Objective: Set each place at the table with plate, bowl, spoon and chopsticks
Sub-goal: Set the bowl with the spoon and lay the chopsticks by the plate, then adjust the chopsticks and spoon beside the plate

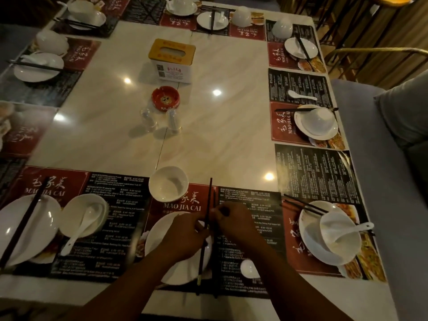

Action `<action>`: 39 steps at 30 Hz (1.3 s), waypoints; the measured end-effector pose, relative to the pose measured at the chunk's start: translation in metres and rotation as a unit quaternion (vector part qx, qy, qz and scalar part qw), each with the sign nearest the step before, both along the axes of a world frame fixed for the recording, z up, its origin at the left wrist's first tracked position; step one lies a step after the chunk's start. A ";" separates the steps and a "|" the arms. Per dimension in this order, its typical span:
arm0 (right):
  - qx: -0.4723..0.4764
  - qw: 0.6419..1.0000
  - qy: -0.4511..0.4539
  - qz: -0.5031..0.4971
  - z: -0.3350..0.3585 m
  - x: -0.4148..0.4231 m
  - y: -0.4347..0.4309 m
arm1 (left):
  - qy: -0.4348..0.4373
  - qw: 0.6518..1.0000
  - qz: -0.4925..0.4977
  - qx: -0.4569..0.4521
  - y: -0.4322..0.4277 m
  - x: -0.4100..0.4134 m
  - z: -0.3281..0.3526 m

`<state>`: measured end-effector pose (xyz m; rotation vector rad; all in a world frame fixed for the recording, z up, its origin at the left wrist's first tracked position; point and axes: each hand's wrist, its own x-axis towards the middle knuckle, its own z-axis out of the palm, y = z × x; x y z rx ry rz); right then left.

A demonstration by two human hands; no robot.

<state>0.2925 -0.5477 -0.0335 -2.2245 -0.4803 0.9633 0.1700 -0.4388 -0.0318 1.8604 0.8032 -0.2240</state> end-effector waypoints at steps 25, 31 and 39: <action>-0.125 0.991 -0.036 0.017 -0.008 -0.053 0.005 | 0.100 0.989 0.036 0.099 0.038 -0.062 -0.044; -0.104 0.992 -0.063 0.030 -0.015 -0.096 0.029 | 0.091 0.993 0.039 0.060 0.041 -0.062 -0.047; -0.124 0.984 -0.126 0.028 -0.018 -0.104 0.038 | 0.082 0.995 0.032 0.051 0.045 -0.065 -0.051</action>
